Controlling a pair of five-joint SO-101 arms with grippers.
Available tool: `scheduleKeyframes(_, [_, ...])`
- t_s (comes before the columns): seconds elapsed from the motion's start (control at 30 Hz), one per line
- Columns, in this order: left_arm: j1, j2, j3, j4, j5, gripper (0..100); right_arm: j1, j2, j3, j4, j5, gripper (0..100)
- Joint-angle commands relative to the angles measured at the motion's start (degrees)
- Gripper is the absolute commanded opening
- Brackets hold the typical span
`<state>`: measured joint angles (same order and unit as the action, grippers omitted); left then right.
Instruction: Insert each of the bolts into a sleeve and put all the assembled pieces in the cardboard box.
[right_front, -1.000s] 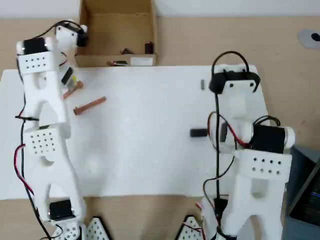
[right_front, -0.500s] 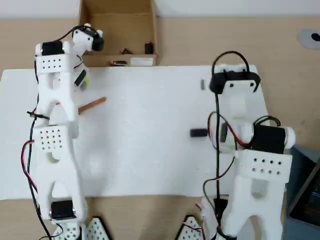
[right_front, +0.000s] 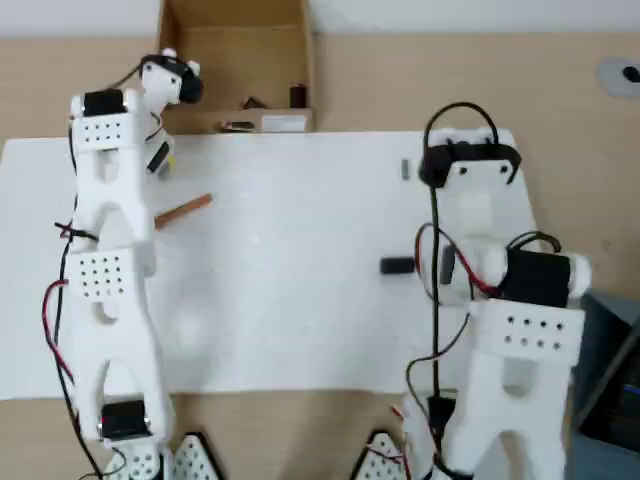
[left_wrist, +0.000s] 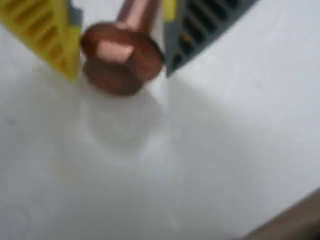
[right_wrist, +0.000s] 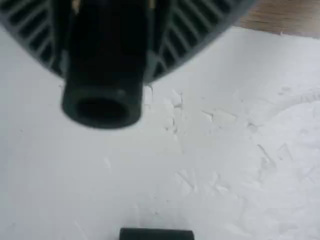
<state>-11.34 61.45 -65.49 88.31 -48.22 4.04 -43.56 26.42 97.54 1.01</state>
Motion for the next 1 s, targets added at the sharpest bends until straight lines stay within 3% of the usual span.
scheduleKeyframes(0.0, [-1.2, 1.8, -2.5, -0.8, -0.4, 12, 0.7, -1.2, -0.1, -0.8, -0.2, 1.0])
scheduleKeyframes(0.2, [-2.5, 4.2, -2.6, 0.9, -0.2, 12, 0.7, -1.3, -0.1, -0.8, -0.2, 1.0])
scheduleKeyframes(0.33, [-2.7, 3.7, -2.6, 3.2, -0.3, 3, 0.7, -1.3, -0.1, -0.8, -0.2, 1.0])
scheduleKeyframes(0.77, [-3.2, 3.7, -2.7, 6.7, 0.0, 0, 0.7, -1.4, -0.1, -0.7, -0.2, 0.9])
scheduleKeyframes(0.97, [-4.5, 3.6, -11.8, 10.7, 1.1, 12, 0.7, -1.4, -0.1, -0.7, -0.2, 0.9])
